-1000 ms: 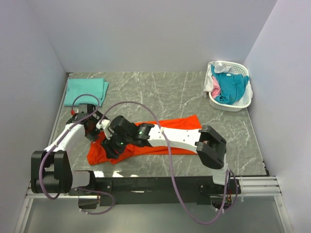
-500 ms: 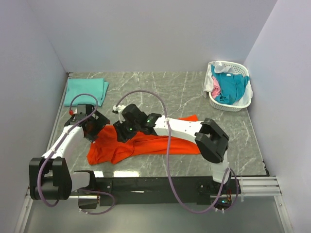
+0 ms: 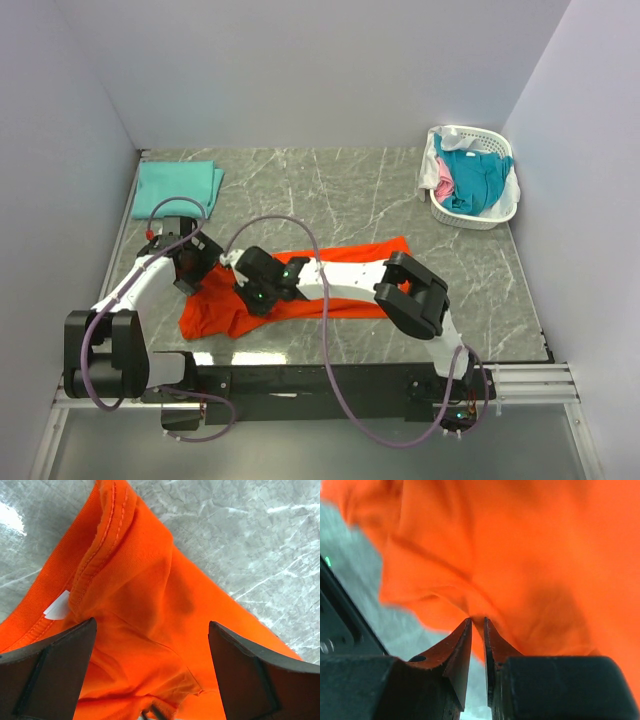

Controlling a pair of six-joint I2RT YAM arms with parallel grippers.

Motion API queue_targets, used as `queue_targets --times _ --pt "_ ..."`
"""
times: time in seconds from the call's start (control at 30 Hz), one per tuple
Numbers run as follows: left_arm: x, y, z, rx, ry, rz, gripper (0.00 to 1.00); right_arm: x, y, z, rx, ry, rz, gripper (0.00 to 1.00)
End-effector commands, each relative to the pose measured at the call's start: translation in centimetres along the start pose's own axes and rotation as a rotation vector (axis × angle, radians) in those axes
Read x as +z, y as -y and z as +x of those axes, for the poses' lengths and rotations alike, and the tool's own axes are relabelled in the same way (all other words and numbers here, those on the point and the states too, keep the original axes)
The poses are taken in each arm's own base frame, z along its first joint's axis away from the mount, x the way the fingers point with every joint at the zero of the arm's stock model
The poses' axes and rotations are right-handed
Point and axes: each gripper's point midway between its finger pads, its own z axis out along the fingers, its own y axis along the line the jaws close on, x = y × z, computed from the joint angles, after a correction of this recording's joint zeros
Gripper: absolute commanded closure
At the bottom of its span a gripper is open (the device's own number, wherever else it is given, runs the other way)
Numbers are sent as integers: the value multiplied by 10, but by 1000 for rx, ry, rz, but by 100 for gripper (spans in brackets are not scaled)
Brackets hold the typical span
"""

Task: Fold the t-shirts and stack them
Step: Fold the tshirt

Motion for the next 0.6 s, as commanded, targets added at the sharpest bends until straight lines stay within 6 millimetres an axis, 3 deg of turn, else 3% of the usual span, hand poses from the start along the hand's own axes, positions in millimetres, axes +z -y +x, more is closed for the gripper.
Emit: queue_targets --times 0.0,0.2,0.37,0.5,0.57 --pt "0 0 -8 18 34 0 1 -21 -3 10 -27 11 38 77" --pt "-1 1 -9 22 33 1 1 -47 -1 33 -40 6 83 75" --pt "-9 4 -6 11 23 20 1 -67 -5 14 34 88 93 59" --pt "-26 1 -6 -26 59 45 1 -80 15 -6 192 150 152 54" --pt "-29 -11 -1 -32 61 17 1 -79 24 -5 282 144 174 53"
